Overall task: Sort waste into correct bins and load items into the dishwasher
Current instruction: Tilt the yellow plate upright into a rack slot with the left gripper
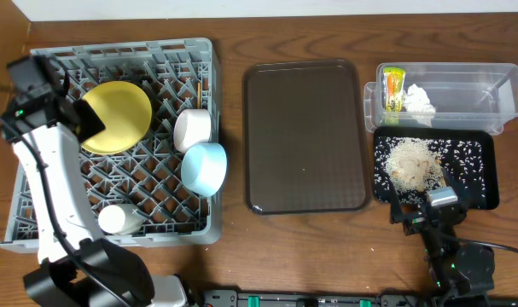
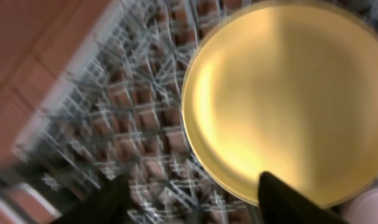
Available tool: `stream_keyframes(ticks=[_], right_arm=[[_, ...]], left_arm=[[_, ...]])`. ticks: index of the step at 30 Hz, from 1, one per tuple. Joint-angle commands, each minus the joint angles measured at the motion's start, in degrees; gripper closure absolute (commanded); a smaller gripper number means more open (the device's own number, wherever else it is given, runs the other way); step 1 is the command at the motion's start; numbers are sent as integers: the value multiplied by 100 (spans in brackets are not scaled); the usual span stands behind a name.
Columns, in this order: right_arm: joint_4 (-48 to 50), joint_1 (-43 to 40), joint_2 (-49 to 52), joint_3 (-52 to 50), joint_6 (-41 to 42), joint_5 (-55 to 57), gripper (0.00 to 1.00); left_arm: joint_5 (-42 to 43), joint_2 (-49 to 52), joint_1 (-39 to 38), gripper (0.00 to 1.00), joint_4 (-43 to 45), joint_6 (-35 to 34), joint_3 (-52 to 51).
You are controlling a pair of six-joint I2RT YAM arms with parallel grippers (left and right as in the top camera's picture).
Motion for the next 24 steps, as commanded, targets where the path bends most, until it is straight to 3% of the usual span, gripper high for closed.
stream_keyframes(ticks=[1, 7, 16, 24], right_arm=[[-24, -39, -13, -9, 61, 55, 1], [-24, -37, -13, -9, 61, 55, 1], [-24, -39, -13, -9, 61, 55, 1], [-24, -37, -13, -9, 61, 55, 1]], left_arm=[[1611, 219, 516, 25, -221, -1213, -302], [3073, 507, 1036, 24, -9, -2127, -732], [3082, 1104, 1115, 24, 723, -2693, -914], [3084, 1351, 1080, 34, 1270, -2715, -914]])
